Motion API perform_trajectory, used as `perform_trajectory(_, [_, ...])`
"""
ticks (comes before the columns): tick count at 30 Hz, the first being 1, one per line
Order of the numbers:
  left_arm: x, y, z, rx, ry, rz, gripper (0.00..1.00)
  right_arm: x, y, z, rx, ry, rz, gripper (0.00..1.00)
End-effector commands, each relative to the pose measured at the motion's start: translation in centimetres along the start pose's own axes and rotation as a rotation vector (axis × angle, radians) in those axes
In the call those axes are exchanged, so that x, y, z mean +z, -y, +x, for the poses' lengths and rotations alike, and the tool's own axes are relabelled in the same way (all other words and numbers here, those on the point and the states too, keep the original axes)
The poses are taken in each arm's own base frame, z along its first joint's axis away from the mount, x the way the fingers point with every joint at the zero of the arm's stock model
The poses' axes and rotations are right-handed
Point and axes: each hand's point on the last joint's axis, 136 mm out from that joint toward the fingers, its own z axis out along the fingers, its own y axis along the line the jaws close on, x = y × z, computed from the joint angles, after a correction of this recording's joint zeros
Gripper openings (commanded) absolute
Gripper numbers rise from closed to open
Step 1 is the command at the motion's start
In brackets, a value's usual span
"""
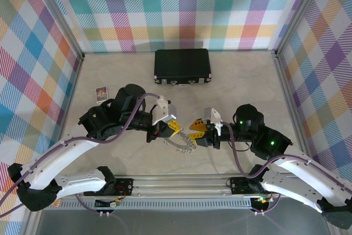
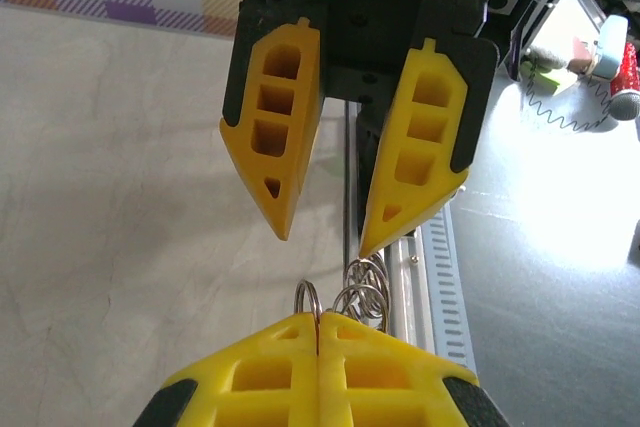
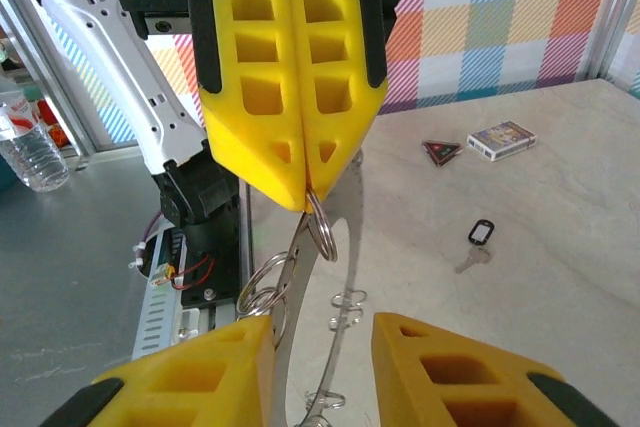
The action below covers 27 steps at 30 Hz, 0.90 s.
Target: Put the keys on the keyring
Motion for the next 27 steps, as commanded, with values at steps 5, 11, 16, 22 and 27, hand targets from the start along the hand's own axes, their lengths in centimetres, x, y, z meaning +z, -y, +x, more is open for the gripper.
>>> perform_trajectory(5, [-0.4, 0.8, -0.2, 0.046, -0.027, 0.02, 0.0, 0.3, -0.5, -2.0, -0.046, 0.038, -0.046, 0.31])
perform_trajectory(11, [-0.4, 1.1, -0.2, 0.048, -0.033, 0.033, 0.0, 1.3, -0.4, -2.2, -0.054, 0.034, -0.078, 0.3])
perform_trajectory(16, [-0.3, 1.1, 0.0, 0.049, -0.044, 0.035, 0.0, 1.8, -0.7, -2.7, -0.057, 0.051, -0.114, 0.29])
perform_trajectory(22, [-0.1, 1.0, 0.0, 0.047, -0.046, 0.037, 0.0, 2.4, -1.1, -2.3, -0.053, 0.031, -0.163, 0.27])
perform_trajectory(27, [0.1, 1.0, -0.1, 0.045, -0.045, 0.043, 0.0, 2.7, -0.9, -1.9, -0.053, 0.011, -0.162, 0.22])
